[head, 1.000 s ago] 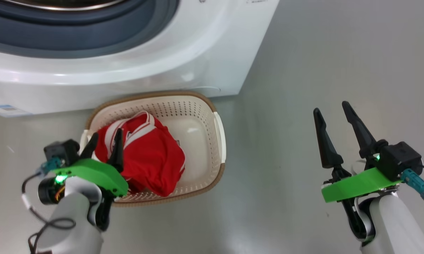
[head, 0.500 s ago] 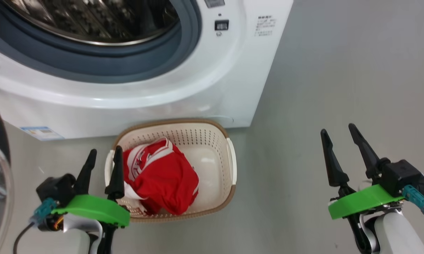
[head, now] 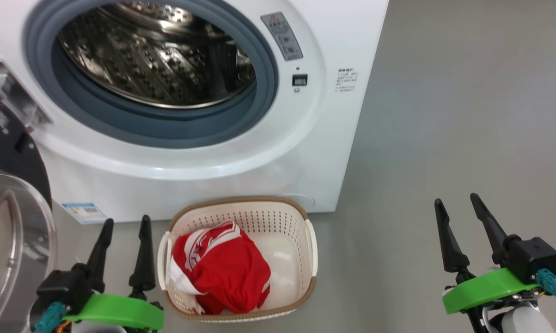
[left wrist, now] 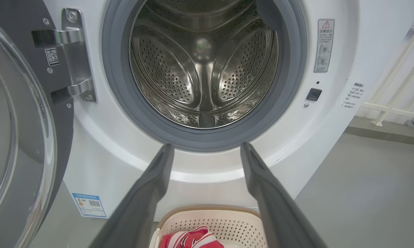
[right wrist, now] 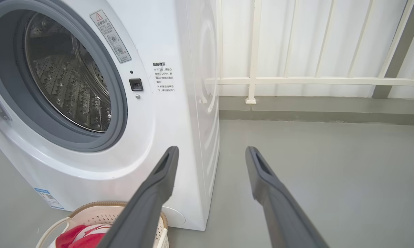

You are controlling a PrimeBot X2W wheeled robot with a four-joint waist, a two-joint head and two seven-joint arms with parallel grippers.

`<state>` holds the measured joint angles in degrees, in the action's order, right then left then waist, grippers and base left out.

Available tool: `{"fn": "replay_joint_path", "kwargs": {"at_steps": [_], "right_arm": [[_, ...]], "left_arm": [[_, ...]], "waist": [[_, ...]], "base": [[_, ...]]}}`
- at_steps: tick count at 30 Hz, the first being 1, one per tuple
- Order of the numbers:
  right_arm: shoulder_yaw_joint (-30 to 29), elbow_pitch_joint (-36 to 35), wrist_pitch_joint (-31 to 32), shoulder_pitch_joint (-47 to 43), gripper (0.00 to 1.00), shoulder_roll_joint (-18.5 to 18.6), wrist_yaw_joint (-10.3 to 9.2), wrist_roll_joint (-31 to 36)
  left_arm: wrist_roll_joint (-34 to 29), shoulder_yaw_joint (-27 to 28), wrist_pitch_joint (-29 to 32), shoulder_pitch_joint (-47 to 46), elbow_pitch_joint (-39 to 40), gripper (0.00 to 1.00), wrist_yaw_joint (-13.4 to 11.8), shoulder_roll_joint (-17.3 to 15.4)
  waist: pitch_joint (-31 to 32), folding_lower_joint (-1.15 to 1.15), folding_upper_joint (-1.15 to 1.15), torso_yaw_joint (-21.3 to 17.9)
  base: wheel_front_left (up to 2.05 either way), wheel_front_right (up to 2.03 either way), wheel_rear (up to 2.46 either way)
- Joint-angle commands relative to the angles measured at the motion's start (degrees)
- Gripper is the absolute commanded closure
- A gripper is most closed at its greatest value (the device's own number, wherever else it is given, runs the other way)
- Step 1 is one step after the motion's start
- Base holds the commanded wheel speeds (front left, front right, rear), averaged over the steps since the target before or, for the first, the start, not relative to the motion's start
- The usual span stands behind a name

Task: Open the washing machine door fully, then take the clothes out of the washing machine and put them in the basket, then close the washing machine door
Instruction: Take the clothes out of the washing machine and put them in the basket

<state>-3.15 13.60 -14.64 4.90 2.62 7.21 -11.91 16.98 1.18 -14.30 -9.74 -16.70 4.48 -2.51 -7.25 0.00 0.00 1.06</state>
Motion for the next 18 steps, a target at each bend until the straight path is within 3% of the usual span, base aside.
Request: {"fn": "replay_joint_path", "kwargs": {"at_steps": [1,18], "right_arm": [[0.94,-1.33,-0.36,0.06,0.00,0.26,0.28,0.93],[-1.01,-5.39,-0.36,-5.91,0.00,0.26,0.28,2.56]], "left_arm": [[-0.99,2.21,-0.70,0.12,2.28,0.00,-0.61,-0.75],[-5.02,3.77,-0.70,9.87,9.46,0.00,-1.15,-1.43]], "waist": [[2.19,0.00,0.00,0.29],[8.46,0.00,0.00,-0.76]], "base": [[0.00,0.00,0.00],[0.00,0.00,0.00]]}}
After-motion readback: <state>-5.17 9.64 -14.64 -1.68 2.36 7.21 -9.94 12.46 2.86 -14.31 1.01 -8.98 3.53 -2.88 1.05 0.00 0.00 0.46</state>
